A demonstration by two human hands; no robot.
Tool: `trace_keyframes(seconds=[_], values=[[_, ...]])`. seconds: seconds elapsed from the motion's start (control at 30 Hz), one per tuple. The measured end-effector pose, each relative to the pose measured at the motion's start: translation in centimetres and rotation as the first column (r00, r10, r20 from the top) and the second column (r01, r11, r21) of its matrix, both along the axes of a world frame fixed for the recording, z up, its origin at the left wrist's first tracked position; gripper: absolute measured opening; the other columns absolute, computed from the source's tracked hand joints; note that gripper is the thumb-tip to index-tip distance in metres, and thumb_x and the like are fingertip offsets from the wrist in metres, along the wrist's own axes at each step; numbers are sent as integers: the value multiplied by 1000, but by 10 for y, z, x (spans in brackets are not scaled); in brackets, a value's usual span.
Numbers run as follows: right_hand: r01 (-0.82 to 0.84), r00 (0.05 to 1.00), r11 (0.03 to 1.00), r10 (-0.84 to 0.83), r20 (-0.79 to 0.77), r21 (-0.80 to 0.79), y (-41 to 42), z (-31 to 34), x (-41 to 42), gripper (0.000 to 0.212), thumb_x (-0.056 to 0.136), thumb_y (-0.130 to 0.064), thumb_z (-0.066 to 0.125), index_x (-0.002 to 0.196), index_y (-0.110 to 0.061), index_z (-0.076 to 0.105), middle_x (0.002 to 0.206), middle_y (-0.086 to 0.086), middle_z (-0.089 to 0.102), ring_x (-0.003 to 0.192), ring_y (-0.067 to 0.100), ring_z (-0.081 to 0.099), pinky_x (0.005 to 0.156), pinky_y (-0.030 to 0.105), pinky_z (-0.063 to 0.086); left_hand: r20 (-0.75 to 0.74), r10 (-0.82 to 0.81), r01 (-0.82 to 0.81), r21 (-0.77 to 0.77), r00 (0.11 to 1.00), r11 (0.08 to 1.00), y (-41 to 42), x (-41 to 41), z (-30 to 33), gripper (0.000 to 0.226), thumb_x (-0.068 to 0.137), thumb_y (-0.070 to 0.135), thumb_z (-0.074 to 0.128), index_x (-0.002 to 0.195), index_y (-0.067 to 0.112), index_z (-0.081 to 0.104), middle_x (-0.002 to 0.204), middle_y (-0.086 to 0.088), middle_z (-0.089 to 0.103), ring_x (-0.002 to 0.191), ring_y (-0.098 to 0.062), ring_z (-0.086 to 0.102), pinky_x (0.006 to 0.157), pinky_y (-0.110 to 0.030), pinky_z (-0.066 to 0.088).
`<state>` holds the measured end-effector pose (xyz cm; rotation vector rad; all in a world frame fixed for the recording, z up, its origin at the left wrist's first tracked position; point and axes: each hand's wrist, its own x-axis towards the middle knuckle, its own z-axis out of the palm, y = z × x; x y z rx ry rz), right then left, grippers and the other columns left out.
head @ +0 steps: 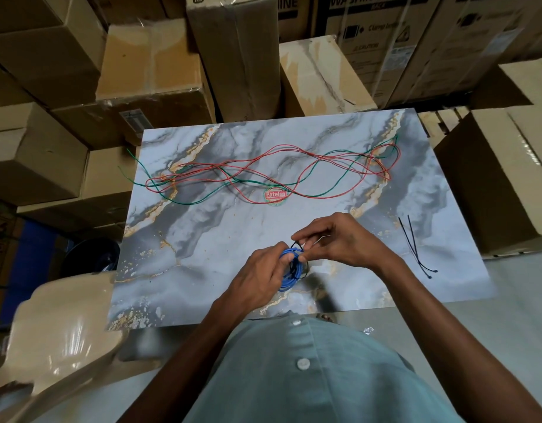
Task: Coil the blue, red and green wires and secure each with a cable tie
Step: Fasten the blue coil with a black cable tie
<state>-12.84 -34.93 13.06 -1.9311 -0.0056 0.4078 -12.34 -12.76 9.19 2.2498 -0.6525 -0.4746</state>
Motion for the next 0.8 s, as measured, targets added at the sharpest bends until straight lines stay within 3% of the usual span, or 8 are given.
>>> trace_keyframes(seconds=[0.17,0.33,0.8], values=[[20,997,995,-13,72,-96,4,0,0,32,73,-14,93,103,-19,84,90,-3,78,80,9,75,83,30,62,-2,-1,1,19,1000,1000,0,2,1,27,107,36,38,94,17,53,79,0,59,72,-20,61,66,-40,48],[33,989,990,-13,147,-138,10,0,-2,29,74,-11,92,101,-16,84,102,-4,77,76,5,75,80,29,63,11,-7,6,30,1000,1000,2,2,1,27,106,37,37,97,19,54,79,2,58,71,-18,60,65,-37,49],[220,961,955,-178,213,-197,27,-11,-10,16,80,-16,89,95,-14,84,92,-2,80,74,5,74,77,30,63,-26,35,-35,-16,999,999,0,5,-1,31,107,40,36,93,18,52,76,0,59,70,-20,59,67,-43,49]])
